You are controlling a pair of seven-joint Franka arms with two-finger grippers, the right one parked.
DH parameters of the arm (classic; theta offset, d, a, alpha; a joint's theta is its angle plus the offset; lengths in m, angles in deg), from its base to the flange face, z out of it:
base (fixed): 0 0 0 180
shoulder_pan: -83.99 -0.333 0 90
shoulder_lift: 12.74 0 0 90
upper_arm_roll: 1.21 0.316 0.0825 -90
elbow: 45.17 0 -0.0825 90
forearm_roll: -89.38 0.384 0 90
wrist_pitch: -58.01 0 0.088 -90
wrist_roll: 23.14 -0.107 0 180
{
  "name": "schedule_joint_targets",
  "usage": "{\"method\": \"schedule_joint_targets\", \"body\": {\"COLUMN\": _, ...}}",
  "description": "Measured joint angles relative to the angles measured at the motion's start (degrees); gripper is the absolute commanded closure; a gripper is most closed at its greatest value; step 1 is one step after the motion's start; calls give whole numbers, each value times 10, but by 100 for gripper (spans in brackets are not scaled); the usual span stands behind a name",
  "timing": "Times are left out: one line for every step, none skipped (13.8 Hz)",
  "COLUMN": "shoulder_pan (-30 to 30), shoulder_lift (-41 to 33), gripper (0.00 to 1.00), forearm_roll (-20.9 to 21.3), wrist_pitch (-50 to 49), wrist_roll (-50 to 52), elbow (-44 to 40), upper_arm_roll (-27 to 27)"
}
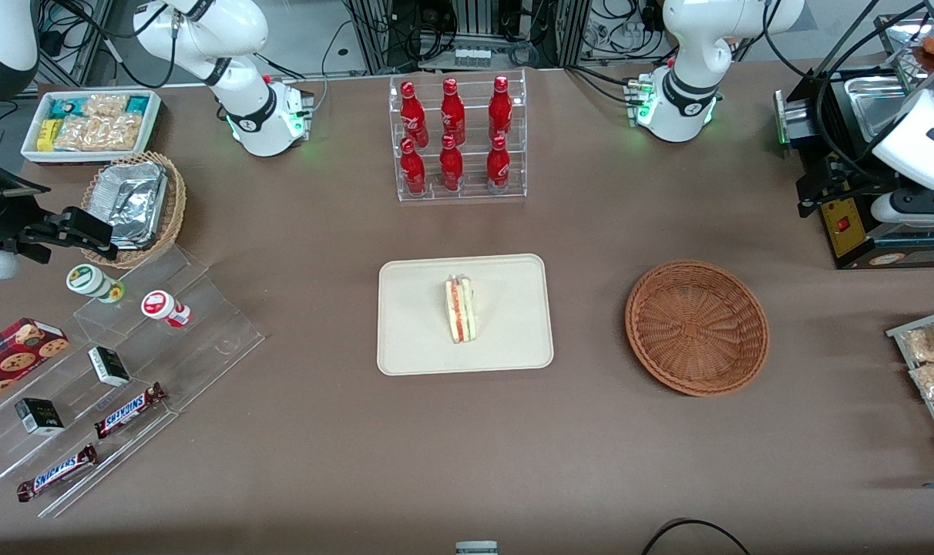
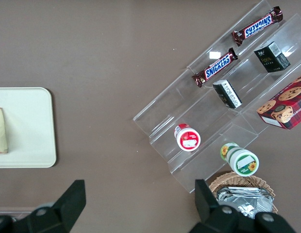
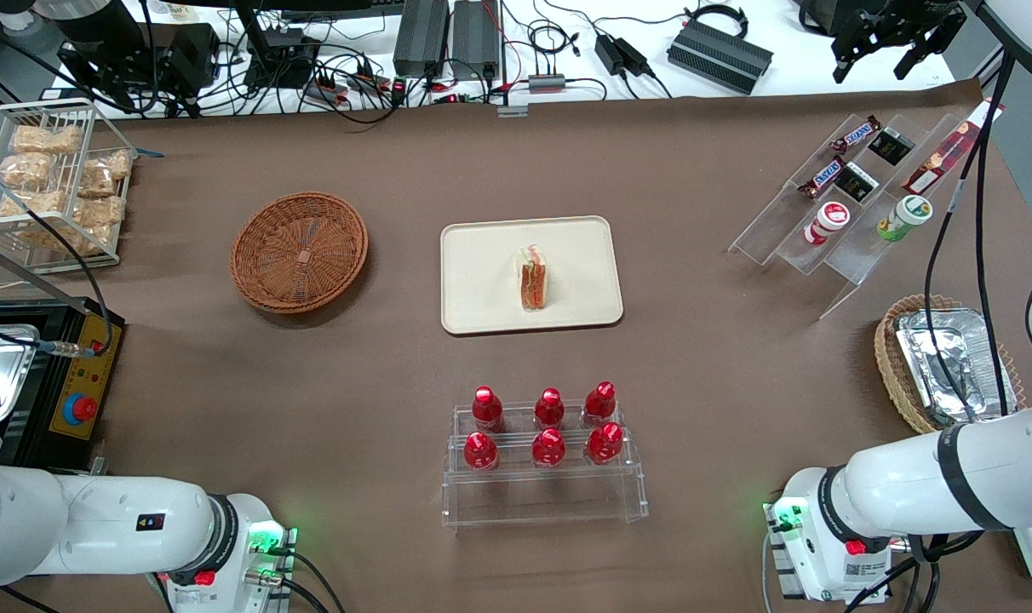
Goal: Place sandwich from basket to tray
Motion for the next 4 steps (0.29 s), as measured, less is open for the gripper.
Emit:
{"method": "schedule_joint_targets", "body": {"shoulder_pan": 0, "shoulder_lift": 6, "gripper": 0, "forearm_roll": 0, "wrist_pitch": -9, "wrist_roll": 0, "elbow": -11, "upper_arm_roll": 0}}
{"method": "schedule_joint_targets", "body": {"shoulder_pan": 0, "shoulder_lift": 12, "gripper": 0, "forearm_roll": 0, "wrist_pitch": -14, "wrist_roll": 0, "elbow": -19, "upper_arm_roll": 0}}
{"method": "schedule_joint_targets", "body": {"shoulder_pan": 0, "shoulder_lift": 16, "gripper": 0, "forearm_roll": 0, "wrist_pitch": -15, "wrist_roll": 0, "elbow": -24, "upper_arm_roll": 0}}
{"method": "schedule_joint_targets", "body": {"shoulder_pan": 0, "shoulder_lift": 19, "gripper": 0, "forearm_roll": 0, "wrist_pitch": -15, "wrist_roll": 0, "elbow": -28, "upper_arm_roll": 0}}
